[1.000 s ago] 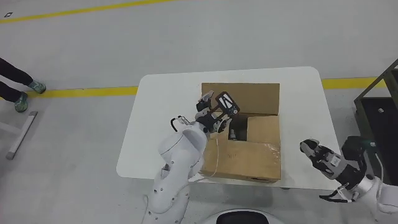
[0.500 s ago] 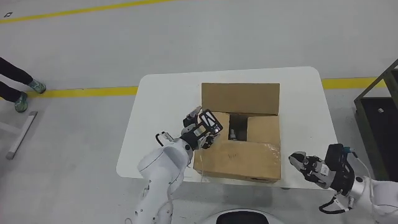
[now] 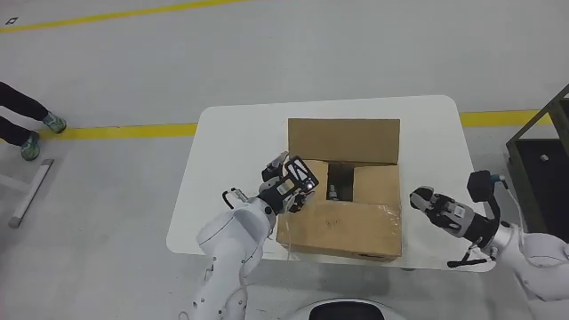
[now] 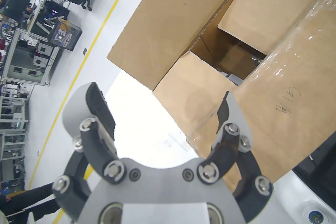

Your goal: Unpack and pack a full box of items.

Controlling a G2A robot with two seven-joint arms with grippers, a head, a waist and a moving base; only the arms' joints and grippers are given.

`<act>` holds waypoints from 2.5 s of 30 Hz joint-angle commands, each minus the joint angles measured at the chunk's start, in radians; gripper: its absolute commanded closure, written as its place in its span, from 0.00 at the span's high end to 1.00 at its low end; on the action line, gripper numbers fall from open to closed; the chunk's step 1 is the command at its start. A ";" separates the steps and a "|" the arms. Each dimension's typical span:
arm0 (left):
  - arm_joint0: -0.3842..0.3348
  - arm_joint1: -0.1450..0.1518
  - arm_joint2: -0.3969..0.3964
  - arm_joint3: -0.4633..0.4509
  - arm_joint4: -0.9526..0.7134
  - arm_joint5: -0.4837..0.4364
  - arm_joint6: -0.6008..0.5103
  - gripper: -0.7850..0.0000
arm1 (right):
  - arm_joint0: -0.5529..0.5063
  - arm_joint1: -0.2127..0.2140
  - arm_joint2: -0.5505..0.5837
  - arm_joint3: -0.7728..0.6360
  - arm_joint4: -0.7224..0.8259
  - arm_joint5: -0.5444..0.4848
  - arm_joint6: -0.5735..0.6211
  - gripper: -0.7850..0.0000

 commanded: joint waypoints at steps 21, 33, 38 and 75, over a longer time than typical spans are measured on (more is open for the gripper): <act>0.000 0.000 0.000 0.000 0.000 0.000 0.000 1.00 | 0.090 0.033 -0.106 0.081 0.066 -0.007 0.180 0.18; 0.000 0.000 0.000 0.000 0.000 0.000 0.000 1.00 | -0.014 0.068 -0.091 -0.044 0.179 -0.103 0.293 0.22; 0.000 0.000 0.000 0.000 0.000 0.000 0.000 1.00 | -0.024 0.078 -0.092 -0.064 0.172 -0.083 0.308 0.25; -0.007 0.004 0.019 -0.047 -0.023 0.023 -0.005 1.00 | 0.040 0.101 -0.094 -0.170 -0.540 -0.071 -0.190 0.00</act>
